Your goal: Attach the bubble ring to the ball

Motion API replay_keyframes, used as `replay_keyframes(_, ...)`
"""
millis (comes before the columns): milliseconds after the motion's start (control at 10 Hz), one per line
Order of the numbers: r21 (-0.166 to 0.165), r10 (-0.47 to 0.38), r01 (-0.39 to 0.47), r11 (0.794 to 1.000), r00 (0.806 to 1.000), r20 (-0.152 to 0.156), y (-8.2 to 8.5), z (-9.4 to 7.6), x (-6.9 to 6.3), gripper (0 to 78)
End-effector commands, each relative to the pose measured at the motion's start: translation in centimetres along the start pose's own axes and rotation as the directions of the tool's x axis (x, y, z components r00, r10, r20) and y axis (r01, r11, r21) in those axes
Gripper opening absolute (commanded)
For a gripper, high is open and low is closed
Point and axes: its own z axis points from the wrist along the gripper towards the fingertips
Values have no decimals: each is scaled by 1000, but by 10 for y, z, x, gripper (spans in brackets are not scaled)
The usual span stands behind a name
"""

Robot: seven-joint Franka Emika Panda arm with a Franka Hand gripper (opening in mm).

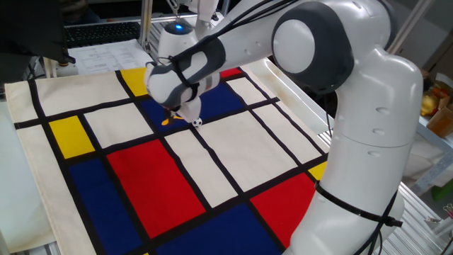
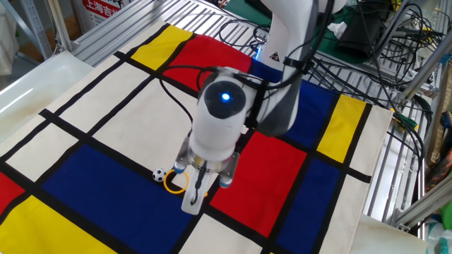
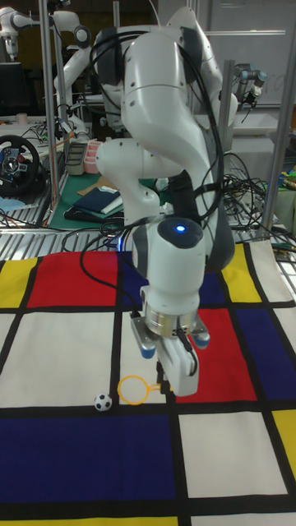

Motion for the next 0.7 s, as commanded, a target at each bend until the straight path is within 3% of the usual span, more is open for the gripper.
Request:
replay_keyframes(100,-8,-31,31,999,1000,0,-9,4,-11,12)
replay_keyframes(700,-13,-54,54,998,999,6,-9,4,-13,12)
